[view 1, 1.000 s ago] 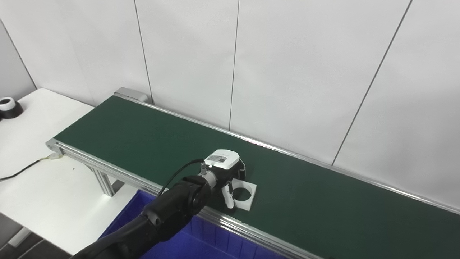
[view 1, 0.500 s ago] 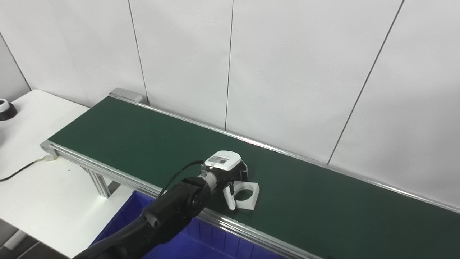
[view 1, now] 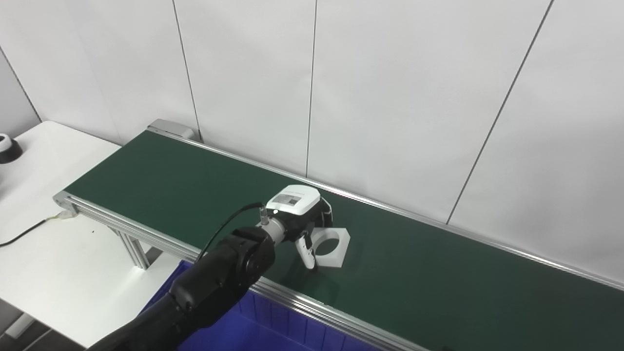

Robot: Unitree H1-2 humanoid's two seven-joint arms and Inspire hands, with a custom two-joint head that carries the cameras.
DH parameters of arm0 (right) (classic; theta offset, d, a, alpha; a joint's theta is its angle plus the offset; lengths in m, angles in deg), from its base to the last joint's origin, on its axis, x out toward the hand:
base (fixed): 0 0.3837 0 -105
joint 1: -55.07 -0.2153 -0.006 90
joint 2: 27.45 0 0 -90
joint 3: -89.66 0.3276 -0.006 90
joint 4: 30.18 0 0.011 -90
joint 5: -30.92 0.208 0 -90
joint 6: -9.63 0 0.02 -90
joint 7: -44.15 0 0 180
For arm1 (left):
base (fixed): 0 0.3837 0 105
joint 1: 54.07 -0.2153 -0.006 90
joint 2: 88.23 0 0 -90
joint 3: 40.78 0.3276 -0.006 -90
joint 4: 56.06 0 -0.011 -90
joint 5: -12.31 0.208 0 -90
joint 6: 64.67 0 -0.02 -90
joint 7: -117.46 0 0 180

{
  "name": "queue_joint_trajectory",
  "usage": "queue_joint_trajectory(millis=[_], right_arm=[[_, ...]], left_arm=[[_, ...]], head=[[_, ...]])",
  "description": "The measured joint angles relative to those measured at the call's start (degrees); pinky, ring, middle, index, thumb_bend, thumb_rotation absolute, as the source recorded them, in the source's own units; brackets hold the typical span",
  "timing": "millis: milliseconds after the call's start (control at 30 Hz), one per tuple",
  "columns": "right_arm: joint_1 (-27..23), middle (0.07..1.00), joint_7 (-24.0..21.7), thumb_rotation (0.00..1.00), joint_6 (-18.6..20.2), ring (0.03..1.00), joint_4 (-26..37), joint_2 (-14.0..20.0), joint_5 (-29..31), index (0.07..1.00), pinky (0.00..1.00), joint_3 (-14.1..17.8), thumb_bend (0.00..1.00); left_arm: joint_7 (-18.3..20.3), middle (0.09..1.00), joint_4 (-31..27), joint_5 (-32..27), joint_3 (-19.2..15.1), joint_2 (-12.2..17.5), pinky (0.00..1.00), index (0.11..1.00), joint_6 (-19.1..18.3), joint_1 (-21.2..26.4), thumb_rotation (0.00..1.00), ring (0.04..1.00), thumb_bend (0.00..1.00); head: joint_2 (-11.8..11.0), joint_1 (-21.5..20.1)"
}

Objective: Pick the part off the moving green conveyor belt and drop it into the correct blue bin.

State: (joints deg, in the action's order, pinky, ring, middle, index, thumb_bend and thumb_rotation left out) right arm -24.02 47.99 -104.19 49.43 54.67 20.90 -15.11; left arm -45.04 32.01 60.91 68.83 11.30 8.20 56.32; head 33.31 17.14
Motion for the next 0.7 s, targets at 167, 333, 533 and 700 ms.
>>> queue_joint_trajectory(millis=[167,333,533,700], right_arm=[[-0.2,0.746,0.0,0.45,0.0,0.681,-0.7,0.1,0.0,0.808,0.6,0.0,0.59],[-0.2,0.746,0.0,0.46,0.0,0.68,-0.7,0.1,0.0,0.807,0.6,0.0,0.59],[-0.1,0.745,0.0,0.45,0.0,0.681,-0.7,0.1,0.1,0.809,0.61,0.0,0.59],[-0.1,0.747,0.0,0.46,0.0,0.683,-0.6,0.1,0.2,0.811,0.61,0.0,0.59]], left_arm=[[2.5,0.568,-4.8,1.3,-1.3,0.1,0.85,0.469,-0.4,0.0,0.0,0.691,0.51],[4.3,0.502,-10.2,2.5,-2.8,0.4,0.84,0.483,-0.8,-0.1,0.0,0.697,0.52],[8.0,0.498,-17.1,3.0,-4.8,0.9,0.82,0.485,-0.8,-1.4,0.0,0.698,0.52],[12.0,0.529,-22.7,0.5,-6.4,1.0,0.78,0.473,-0.9,-4.5,0.0,0.68,0.52]], head=[[-0.2,-0.3],[-0.1,-0.3],[0.2,-0.4],[0.7,-0.7]])
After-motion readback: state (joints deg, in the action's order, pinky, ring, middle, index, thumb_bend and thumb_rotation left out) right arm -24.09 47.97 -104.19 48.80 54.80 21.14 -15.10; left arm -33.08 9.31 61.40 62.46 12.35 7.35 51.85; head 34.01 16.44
